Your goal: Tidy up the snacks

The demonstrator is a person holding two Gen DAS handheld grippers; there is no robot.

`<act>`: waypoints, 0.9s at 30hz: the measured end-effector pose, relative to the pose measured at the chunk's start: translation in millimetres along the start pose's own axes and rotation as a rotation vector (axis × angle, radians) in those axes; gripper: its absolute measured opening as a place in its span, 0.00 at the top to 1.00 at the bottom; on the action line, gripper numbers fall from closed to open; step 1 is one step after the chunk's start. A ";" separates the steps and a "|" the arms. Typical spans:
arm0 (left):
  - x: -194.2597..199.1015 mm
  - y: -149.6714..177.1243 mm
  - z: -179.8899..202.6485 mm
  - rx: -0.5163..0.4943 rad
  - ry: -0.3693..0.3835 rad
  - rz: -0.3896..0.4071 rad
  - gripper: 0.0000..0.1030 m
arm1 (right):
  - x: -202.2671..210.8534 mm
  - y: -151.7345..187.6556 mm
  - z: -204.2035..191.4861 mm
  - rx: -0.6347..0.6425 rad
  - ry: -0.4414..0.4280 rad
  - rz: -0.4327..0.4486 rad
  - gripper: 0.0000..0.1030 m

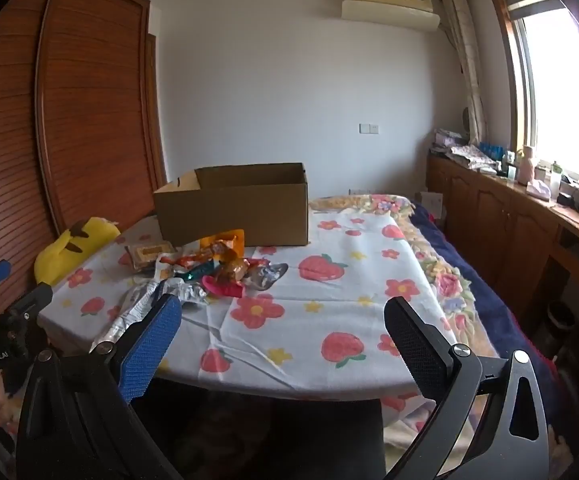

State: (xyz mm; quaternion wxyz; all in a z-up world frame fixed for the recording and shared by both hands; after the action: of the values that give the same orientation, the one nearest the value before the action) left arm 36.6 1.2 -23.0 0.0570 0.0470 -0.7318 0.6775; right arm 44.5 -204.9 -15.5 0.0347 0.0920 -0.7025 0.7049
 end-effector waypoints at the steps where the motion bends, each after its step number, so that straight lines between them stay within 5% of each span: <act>1: -0.3 0.5 0.1 0.000 0.001 0.000 0.00 | 0.4 0.2 0.0 0.000 0.000 0.000 0.00; 27: 2.9 -8.0 3.8 -0.003 0.004 0.011 0.00 | 0.9 -4.0 -0.6 -0.001 0.001 0.001 0.00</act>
State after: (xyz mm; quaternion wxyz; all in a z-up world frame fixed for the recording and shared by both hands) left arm 34.9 -3.1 -15.0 0.0547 0.0415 -0.7329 0.6768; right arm 44.3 -204.4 -11.4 0.0346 0.0912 -0.7027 0.7047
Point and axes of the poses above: each gripper's, at about its wrist camera, not at the fingertips, and x roughly against the way its jaws point, z to its right, y to its underside, the point moved 4 cm from there along -x, roughly the way its jaws point, and after that the axes turned 13 degrees about z, right-handed, at the moved point
